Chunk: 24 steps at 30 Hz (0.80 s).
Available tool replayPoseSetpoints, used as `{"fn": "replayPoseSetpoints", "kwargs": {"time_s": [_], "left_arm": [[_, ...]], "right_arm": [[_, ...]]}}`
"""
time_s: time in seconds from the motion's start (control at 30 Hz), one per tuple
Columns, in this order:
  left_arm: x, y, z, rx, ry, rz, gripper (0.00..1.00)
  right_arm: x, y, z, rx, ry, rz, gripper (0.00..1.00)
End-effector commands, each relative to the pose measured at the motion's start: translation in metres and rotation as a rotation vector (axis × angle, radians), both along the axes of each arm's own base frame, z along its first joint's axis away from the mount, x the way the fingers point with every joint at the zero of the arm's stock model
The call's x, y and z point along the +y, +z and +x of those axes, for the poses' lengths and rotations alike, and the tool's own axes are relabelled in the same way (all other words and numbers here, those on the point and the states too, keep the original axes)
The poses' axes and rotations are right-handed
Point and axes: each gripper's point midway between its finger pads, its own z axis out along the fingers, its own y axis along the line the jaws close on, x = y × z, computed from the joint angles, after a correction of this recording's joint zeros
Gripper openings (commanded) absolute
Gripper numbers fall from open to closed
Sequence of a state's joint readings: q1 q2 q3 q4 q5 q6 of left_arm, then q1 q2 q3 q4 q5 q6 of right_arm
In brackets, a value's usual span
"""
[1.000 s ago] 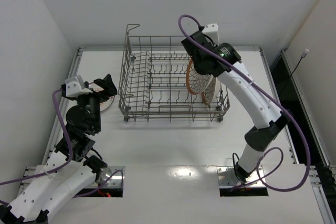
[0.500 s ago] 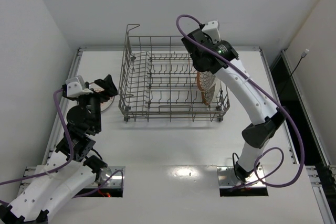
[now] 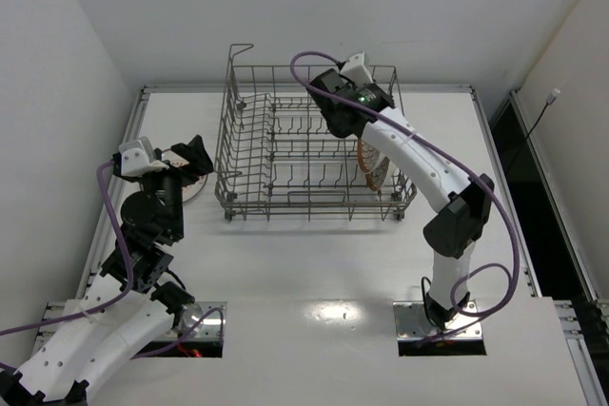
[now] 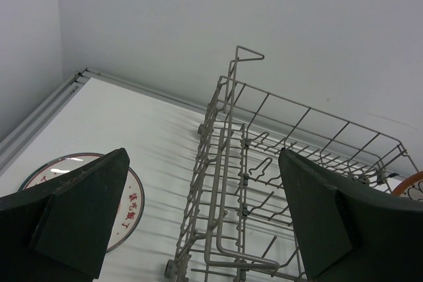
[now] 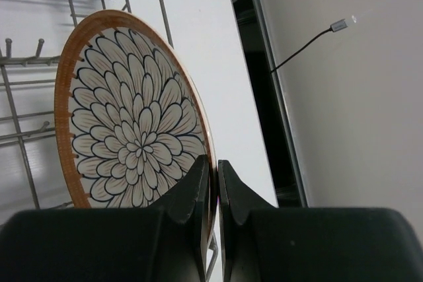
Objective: Load the plates into the dish rack
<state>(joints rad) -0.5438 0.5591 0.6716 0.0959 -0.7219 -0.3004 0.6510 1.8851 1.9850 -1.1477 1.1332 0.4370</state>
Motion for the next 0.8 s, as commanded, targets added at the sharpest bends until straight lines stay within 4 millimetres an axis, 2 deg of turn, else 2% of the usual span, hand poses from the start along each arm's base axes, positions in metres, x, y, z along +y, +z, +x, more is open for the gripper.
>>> {"fn": "replayPoseSetpoints", "kwargs": {"time_s": [0.0,0.13,0.3,0.37,0.5,0.77], "left_arm": [[-0.002,0.009,-0.002,-0.039,-0.010,-0.024,0.95],[-0.002,0.009,-0.002,-0.039,-0.010,-0.024,0.95],[-0.002,0.009,-0.002,-0.039,-0.010,-0.024,0.95],[-0.002,0.009,-0.002,-0.039,-0.010,-0.024,0.95],[-0.002,0.009,-0.002,-0.039,-0.010,-0.024,0.96],[-0.002,0.009,-0.002,-0.039,-0.010,-0.024,0.96]], "right_arm": [[-0.009,0.025,-0.002,-0.117,-0.073,-0.127,0.00],[-0.010,0.009,-0.002,-0.102,-0.090,-0.158,0.00],[-0.008,0.006,-0.002,-0.107,-0.087,-0.177,0.00],[-0.007,-0.003,-0.001,-0.091,-0.084,-0.191,0.00],[0.000,-0.025,-0.004,-0.049,-0.066,-0.238,0.00],[0.030,-0.062,-0.015,-0.006,-0.012,-0.273,0.00]]}}
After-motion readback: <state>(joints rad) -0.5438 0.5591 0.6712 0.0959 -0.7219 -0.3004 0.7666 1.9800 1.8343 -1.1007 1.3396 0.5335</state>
